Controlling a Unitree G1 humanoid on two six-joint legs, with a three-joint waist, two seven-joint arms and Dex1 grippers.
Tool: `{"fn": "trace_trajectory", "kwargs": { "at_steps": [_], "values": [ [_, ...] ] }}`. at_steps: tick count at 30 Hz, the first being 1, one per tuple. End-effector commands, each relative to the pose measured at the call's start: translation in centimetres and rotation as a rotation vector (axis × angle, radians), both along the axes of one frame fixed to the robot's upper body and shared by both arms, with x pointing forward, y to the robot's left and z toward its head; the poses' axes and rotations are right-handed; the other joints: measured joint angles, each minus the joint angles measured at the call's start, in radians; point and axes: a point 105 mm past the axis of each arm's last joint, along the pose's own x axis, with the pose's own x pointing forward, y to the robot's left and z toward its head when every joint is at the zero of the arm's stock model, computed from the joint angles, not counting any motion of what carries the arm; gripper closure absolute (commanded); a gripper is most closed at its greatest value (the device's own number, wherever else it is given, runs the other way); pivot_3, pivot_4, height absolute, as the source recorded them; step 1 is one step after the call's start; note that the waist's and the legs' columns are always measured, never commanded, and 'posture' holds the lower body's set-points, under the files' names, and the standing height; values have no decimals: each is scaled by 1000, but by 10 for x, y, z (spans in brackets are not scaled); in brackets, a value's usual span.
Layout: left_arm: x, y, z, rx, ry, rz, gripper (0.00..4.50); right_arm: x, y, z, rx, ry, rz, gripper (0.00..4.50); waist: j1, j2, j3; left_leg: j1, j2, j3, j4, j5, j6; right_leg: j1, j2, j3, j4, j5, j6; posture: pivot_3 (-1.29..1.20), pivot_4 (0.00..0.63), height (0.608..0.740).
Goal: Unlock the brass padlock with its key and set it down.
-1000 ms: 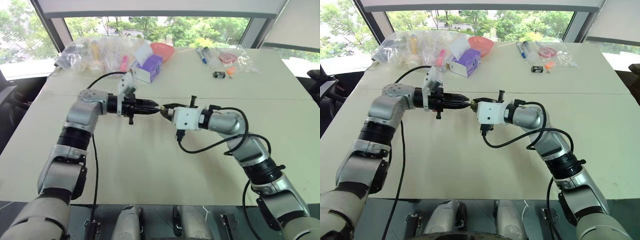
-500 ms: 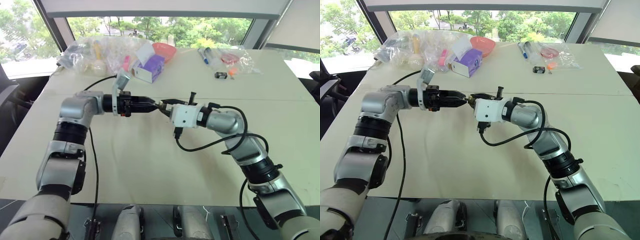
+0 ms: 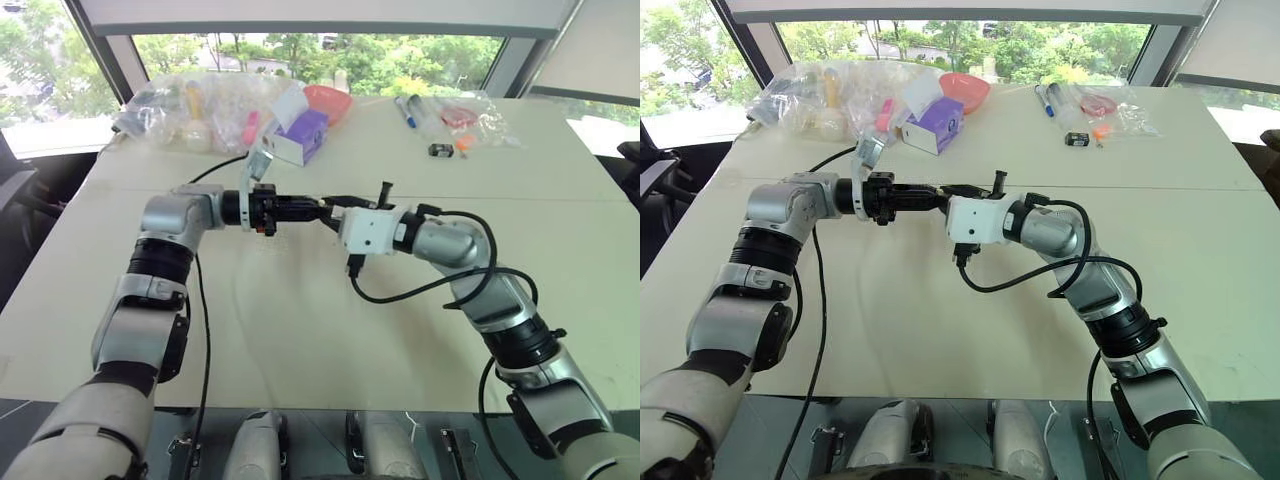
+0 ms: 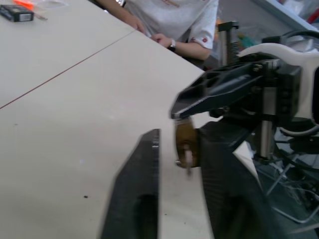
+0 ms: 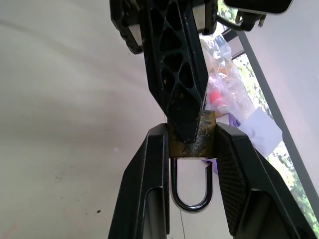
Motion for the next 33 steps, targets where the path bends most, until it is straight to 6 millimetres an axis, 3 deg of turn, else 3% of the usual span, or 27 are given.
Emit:
{"fn": "trace_trajectory", "kwargs": {
  "at_steps": [1, 8, 11, 15, 16, 20, 24, 33],
  "values": [
    [1, -2, 9, 27, -52, -6, 4464, -8, 4, 20, 33, -75, 26, 3821, 0, 0, 0, 0, 0, 0, 0, 0, 0, 0, 0, 0, 0, 0, 0, 0, 150, 734],
    [5, -5, 9, 23, -62, 22, 4464, -9, 4, 19, 30, -70, 30, 3821, 0, 0, 0, 0, 0, 0, 0, 0, 0, 0, 0, 0, 0, 0, 0, 0, 150, 734],
    [5, -3, 10, 8, -63, 30, 4500, -9, 3, 18, 40, -50, 29, 2409, 0, 0, 0, 0, 0, 0, 0, 0, 0, 0, 0, 0, 0, 0, 0, 0, 150, 734],
    [3, 5, 13, -8, -58, 41, 4500, -6, -16, 18, 16, -50, -45, 227, 1, 0, 0, 0, 0, 0, 0, 0, 0, 0, 0, 0, 0, 0, 0, 0, 150, 734],
    [2, 8, 13, -9, -58, 41, 4500, -7, -25, 19, 36, -20, -80, 50, 3, 0, 0, 0, 0, 0, 0, 0, 0, 0, 0, 0, 0, 0, 0, 0, 150, 734],
    [-4, 14, 17, -19, -58, 30, 4500, -24, -44, 25, 273, 197, -127, 50, 2, 0, 0, 0, 0, -1, 0, 0, 0, 0, 0, 0, 0, 0, 0, 0, 150, 734],
    [-18, 12, 19, -16, -81, -43, 4500, -34, -43, 40, 556, 388, -105, 50, 0, 0, 0, 0, 1, -1, 0, 0, 0, 0, 0, 0, 2, 0, 0, 0, 150, 734],
    [-36, -2, 26, -1, -134, -123, 4500, -29, -35, 47, 590, 404, -117, 50, 3, 0, 0, 0, 0, -1, 1, 0, 0, 0, 0, 0, 2, 0, 0, 0, 150, 734]
  ]
}}
